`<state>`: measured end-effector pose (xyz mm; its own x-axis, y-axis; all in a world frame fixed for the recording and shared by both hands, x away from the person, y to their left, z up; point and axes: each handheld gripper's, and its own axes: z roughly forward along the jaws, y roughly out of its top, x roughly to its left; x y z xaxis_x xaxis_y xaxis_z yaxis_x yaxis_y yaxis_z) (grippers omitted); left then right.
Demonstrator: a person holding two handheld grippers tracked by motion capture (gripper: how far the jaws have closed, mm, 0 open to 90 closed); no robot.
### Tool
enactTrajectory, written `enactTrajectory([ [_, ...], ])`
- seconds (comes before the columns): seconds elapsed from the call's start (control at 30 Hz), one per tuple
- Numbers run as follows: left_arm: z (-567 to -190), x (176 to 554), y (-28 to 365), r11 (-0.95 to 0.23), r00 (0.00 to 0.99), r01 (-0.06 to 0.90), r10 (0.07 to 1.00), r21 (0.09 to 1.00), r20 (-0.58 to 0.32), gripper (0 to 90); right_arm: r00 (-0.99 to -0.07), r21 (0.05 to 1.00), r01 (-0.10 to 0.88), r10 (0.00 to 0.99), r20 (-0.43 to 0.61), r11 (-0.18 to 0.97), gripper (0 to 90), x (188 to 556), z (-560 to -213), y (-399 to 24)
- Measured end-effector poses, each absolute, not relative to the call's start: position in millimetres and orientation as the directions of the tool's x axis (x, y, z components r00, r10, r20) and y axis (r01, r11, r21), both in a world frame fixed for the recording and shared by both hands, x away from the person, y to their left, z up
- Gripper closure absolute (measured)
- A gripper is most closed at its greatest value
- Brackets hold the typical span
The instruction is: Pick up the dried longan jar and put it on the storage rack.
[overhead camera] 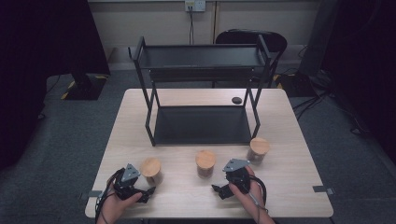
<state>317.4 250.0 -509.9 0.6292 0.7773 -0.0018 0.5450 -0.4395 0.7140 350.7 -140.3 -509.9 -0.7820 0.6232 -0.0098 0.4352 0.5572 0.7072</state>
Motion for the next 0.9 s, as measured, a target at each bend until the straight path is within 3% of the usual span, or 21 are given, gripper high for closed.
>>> enactTrajectory([
  [0.9,-504.7,317.2,254.7,-0.324,0.594,0.547,0.8,0.772,-0.085,2.9,-0.782,0.708,0.435,0.623,-0.01,0.557,0.0,350.6,-510.0,-140.3],
])
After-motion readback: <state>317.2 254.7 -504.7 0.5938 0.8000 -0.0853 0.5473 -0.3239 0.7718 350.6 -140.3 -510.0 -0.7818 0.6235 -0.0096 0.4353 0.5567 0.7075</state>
